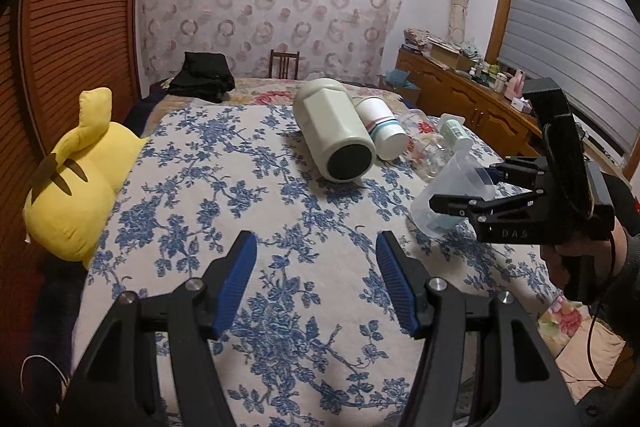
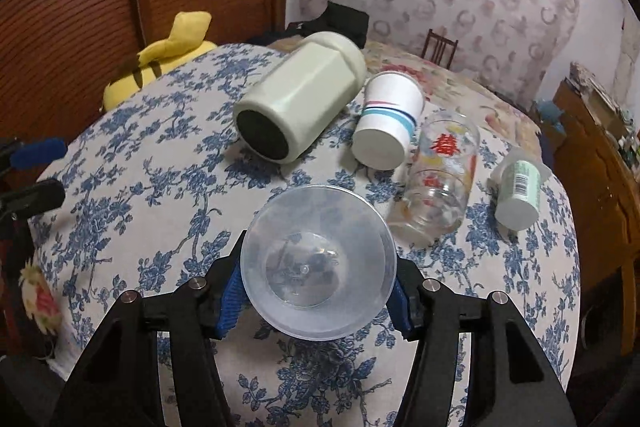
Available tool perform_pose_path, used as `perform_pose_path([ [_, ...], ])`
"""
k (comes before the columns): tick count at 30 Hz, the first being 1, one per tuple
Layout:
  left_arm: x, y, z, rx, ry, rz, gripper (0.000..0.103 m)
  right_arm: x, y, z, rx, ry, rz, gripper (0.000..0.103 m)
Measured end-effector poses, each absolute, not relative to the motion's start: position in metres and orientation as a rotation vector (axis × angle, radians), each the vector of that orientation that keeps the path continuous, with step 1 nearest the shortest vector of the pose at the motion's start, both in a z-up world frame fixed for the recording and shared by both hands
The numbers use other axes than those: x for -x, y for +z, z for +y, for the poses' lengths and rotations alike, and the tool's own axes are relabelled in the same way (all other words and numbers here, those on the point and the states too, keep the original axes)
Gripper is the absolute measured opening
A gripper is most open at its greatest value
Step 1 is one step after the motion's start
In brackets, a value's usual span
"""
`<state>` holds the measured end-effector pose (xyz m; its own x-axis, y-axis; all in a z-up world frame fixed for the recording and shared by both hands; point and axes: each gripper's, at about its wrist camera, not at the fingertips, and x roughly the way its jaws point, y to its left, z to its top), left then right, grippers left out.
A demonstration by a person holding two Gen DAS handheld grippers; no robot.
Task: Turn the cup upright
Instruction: 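Rotate the clear cup upright with the right gripper and set it on the bed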
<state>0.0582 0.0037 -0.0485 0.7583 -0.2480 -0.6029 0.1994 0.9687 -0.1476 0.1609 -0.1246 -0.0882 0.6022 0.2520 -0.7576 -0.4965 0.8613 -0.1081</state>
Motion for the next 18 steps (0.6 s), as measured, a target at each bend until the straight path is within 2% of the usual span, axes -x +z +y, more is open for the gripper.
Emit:
perform_pose_path([
  [14,-0.054,-0.046,0.007,0.067,-0.219,0.646,0.061,-0.167,-0.093,-0.108,0.330,0.471,0.834,0.061],
  [18,-0.055,-0.045,0.008,0.064,-0.208,0.639,0.061,-0.167,-0.091,-0.110,0.302,0.479,0.833,0.066],
])
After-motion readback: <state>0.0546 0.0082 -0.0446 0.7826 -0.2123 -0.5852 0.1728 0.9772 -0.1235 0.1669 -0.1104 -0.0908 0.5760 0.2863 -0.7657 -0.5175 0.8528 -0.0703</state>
